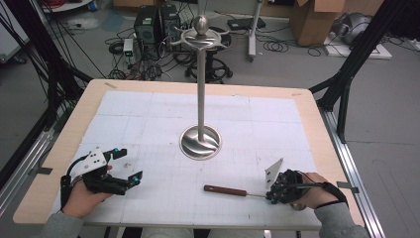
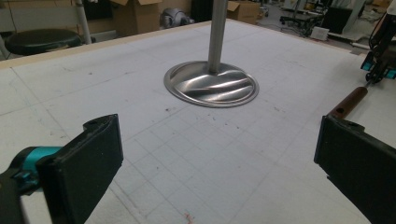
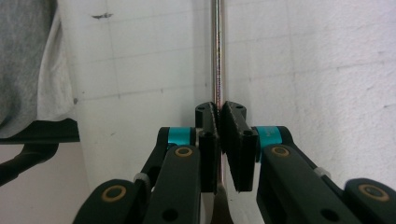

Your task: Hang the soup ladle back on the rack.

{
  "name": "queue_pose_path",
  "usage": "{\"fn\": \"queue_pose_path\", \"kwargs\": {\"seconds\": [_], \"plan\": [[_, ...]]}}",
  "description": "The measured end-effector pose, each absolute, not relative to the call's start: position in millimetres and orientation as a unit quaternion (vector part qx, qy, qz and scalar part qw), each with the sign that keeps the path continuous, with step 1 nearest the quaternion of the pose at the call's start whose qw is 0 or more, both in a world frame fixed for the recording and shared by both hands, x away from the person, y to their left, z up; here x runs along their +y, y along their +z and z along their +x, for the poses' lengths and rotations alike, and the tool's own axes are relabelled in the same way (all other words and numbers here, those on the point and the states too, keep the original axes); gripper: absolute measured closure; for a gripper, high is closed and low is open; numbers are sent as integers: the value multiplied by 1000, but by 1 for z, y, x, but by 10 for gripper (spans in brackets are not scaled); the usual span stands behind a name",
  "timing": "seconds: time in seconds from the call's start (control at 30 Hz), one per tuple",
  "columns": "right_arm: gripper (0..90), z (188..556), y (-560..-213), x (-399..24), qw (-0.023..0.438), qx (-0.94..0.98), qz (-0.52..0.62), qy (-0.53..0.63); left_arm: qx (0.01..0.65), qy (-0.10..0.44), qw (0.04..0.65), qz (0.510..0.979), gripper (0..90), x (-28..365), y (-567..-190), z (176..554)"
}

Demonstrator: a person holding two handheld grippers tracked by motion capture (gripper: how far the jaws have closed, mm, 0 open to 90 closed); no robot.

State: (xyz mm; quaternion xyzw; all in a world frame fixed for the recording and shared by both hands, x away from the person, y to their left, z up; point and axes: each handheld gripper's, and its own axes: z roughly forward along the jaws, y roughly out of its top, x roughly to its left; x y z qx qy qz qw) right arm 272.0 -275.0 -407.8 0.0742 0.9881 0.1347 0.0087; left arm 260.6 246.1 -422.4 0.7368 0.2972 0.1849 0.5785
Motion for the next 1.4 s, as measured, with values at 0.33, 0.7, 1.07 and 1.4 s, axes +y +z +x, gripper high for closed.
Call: {"fn": "queue_pose_path", "kwargs": {"seconds": [0.33,0.7,1.07,1.4], "plan": [[847,271,-396,-281,20,977,89,191,299,186,578,736,18,246,-422,261],[847,272,-382,-289,42,964,107,242,299,186,579,736,18,246,-422,261],[847,274,-374,-297,63,938,133,313,300,187,581,733,18,247,-422,260],[847,277,-368,-301,66,909,166,376,299,191,581,733,18,247,-421,260]]}}
